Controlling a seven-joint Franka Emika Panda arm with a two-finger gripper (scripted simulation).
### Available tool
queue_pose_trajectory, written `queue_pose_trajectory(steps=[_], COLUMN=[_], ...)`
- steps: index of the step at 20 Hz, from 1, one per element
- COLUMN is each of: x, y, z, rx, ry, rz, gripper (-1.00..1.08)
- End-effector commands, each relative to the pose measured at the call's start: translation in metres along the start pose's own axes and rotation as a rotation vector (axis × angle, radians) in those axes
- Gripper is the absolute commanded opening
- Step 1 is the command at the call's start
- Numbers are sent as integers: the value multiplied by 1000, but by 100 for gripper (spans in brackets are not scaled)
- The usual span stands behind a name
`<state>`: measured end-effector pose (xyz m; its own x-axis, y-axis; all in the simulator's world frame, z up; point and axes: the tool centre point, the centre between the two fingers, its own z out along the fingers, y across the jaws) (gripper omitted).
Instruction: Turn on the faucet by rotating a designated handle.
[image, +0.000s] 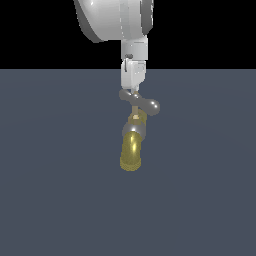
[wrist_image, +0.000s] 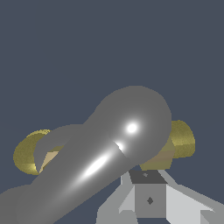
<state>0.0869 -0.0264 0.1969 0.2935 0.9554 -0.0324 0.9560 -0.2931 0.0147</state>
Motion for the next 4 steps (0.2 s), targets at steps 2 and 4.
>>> queue_pose_trajectory(steps=[2,4], x=[74,80], y=[-32,-36], z=[-5,-5], rx=[13,13], ry=[31,33], rz=[-88,-91], gripper=[-100,-100])
